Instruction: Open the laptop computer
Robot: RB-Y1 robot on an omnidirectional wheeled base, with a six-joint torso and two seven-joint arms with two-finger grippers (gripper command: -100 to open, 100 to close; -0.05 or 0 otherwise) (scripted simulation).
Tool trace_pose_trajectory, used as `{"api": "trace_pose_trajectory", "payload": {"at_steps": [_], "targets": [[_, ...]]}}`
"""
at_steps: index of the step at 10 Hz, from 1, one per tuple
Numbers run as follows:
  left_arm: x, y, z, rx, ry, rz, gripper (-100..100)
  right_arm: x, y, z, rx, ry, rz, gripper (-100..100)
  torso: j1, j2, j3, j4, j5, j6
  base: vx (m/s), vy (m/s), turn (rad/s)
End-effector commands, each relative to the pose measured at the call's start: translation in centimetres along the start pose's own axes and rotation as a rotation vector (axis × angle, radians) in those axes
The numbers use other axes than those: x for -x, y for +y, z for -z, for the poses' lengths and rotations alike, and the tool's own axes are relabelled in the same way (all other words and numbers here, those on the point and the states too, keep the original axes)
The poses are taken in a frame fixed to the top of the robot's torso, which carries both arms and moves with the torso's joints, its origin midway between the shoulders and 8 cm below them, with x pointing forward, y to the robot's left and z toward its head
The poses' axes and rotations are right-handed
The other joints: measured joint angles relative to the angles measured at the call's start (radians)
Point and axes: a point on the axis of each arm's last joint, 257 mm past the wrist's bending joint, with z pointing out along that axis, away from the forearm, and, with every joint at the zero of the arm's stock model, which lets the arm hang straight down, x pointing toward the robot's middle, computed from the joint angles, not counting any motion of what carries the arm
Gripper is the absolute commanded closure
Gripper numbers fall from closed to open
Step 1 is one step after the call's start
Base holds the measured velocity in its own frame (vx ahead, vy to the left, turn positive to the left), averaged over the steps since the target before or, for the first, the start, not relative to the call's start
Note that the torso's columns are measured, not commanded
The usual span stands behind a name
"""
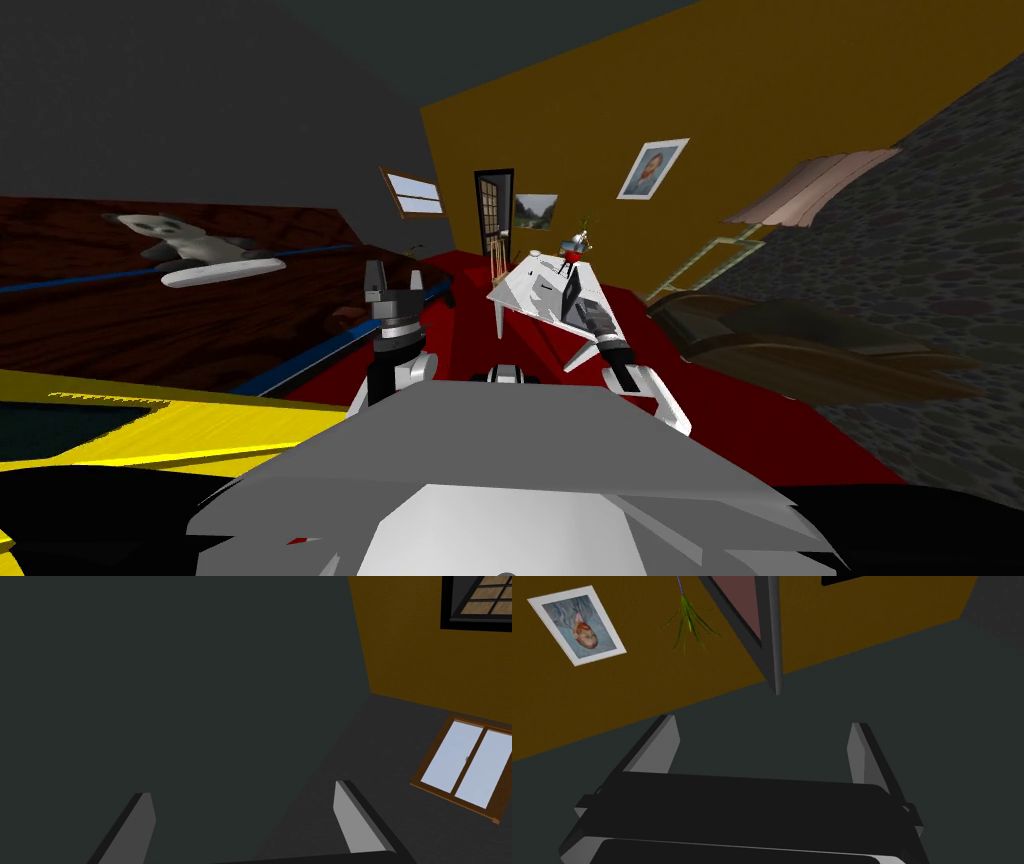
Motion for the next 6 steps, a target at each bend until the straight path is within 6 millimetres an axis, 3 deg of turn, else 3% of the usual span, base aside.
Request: {"api": "trace_pose_trajectory", "payload": {"at_steps": [1,2,6], "targets": [[0.0,0.0,0.0,0.0,0.0,0.0,0,-1.7,-3.8,0.1,-0.057,0.072,0.176,-100,0.0,0.0,0.0,0.0,0.0,0.0,0.12,0.189,-0.088],[0.0,0.0,0.0,0.0,0.0,0.0,0,-1.7,-3.8,0.1,-0.057,0.072,0.176,-100,-0.003,-0.002,-0.001,0.0,-0.001,0.0,0.074,0.128,-0.021],[0.0,0.0,0.0,0.0,0.0,0.0,0,-3.4,-9.8,0.6,-0.132,0.176,0.433,-100,0.001,-0.003,-0.002,-0.001,0.0,0.0,0.077,0.163,-0.084]]}}
